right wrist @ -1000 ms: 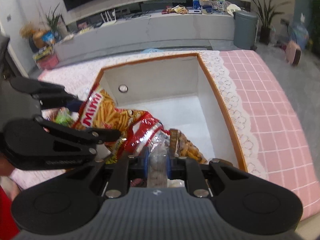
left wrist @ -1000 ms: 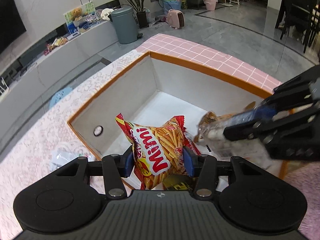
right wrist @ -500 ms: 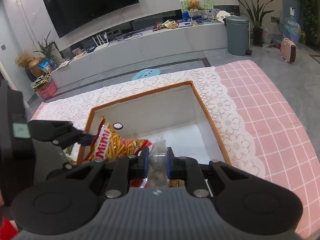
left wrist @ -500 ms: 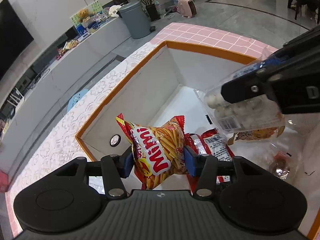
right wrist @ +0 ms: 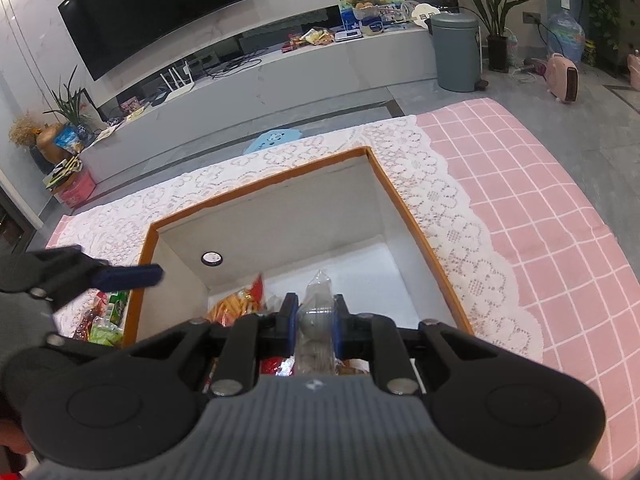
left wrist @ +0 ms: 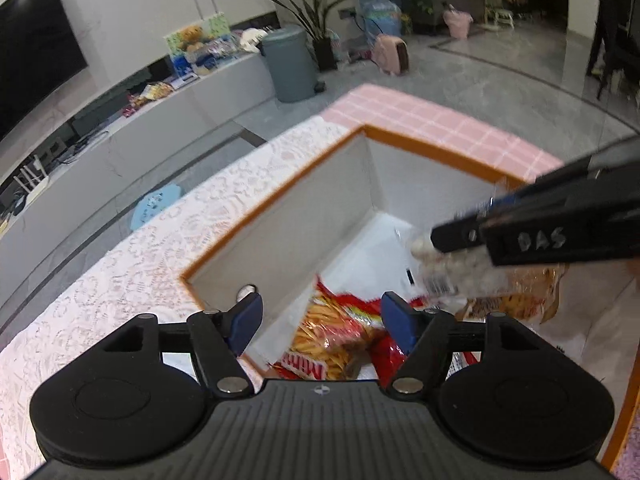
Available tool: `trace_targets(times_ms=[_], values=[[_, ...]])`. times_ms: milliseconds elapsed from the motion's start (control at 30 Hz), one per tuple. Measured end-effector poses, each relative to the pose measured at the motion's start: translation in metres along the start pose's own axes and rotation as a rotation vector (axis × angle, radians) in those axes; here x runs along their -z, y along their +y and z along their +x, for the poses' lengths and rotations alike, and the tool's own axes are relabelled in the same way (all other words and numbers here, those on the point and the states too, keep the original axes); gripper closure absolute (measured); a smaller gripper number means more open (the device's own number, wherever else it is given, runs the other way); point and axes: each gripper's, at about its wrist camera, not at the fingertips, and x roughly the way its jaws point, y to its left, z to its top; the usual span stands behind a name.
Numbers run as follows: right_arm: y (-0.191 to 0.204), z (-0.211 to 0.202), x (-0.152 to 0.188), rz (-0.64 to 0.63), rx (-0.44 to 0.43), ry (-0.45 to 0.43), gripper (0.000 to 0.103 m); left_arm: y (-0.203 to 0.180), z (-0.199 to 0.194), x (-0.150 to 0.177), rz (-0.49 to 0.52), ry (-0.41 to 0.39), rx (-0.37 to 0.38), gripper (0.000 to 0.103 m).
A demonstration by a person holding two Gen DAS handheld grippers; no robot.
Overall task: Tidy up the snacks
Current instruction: 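Open both tools to drop the Mimi bag and ball packet into the box, then move both tools back over the remaining snacks on the table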
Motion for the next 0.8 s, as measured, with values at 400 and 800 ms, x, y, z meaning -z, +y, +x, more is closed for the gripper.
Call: trace_targets(times_ms=[400,800], values=[[0.009,0.03,-0.006,0.0,0.04,0.027,0.087,0.03,-0.02,0.01,-0.128,-0.009,-0.033,0.023],[0.013,0.008,-0.009,-0.031,0.103,-0.005,0.069,0.034,-0.035,0.022,-0.146,-0.01,-0.023,0.023]])
